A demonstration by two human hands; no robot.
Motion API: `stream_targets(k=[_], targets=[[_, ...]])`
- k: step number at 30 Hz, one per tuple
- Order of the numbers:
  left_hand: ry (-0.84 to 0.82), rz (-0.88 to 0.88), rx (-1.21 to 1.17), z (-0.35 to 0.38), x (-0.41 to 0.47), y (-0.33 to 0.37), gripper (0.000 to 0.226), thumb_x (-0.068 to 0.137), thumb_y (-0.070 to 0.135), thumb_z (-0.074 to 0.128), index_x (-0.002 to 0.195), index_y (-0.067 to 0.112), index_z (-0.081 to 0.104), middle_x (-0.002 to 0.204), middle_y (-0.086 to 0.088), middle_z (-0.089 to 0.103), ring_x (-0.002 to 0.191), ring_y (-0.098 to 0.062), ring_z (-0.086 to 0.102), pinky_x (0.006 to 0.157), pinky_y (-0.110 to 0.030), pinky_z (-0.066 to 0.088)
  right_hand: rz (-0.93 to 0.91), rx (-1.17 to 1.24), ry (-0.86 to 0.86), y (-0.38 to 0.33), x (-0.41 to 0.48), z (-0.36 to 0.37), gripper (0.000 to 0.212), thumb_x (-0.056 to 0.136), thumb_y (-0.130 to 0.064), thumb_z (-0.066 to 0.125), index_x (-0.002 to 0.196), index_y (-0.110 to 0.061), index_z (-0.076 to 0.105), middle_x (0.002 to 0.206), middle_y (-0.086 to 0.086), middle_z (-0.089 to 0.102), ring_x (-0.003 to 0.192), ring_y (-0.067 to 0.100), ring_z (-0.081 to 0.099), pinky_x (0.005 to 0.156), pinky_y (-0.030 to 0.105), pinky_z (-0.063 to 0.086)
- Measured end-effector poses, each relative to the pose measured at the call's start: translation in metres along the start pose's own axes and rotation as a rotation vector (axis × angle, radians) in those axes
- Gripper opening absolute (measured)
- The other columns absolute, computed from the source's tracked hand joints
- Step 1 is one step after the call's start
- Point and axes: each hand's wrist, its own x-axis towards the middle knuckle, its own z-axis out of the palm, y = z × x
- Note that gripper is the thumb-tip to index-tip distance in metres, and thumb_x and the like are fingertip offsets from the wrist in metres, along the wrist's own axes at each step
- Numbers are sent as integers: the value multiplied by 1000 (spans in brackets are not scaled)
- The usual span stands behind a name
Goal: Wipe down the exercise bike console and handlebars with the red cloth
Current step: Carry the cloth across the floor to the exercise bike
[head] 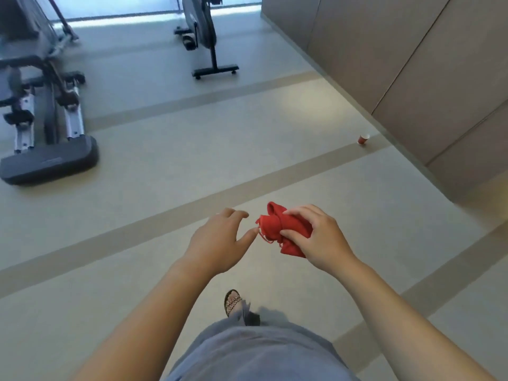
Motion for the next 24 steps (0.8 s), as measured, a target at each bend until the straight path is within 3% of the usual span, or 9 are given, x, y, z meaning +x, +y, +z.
stream_targets(k=[5, 10, 13, 19, 24], targets=[[52, -92, -58, -60, 71, -45, 56, 90, 58, 35, 133, 24, 44, 138, 4, 45, 113, -16, 53, 97, -36, 42, -82, 20, -70, -26, 116, 18, 29, 77, -27, 73, 103, -27, 63, 102, -12, 58, 95, 10, 54, 84, 21, 43], [101, -175, -88, -104, 137, -93, 52, 91, 54, 40, 133, 23, 45, 138, 2, 46, 124, -16, 45, 99, -29, 34, -163, 54, -161, -49, 215, 46, 28, 75, -26, 74, 101, -26, 64, 103, -11, 61, 96, 9, 55, 86, 19, 41], [132, -199, -71, -130, 193, -115, 50, 91, 53, 41, 133, 26, 45, 138, 4, 46, 125, -15, 44, 100, -31, 38, -191, 54, -190, -54, 286, 59, 28, 75, -25, 74, 102, -24, 65, 102, -9, 60, 97, 10, 54, 87, 20, 41], [140, -166, -70, -182, 345, -145, 47, 92, 53, 40, 131, 27, 47, 135, 6, 48, 107, -15, 56, 92, -34, 44, -185, 65, -148, -41, 450, 63, 28, 75, -24, 75, 101, -23, 65, 97, -12, 58, 93, 11, 56, 84, 22, 42], [103, -120, -24, -240, 474, -158, 50, 92, 54, 38, 133, 27, 44, 137, 6, 46, 117, -16, 50, 93, -34, 43, -156, 36, -107, -39, 591, 40, 27, 75, -25, 75, 100, -24, 65, 95, -11, 58, 90, 9, 56, 81, 21, 42]])
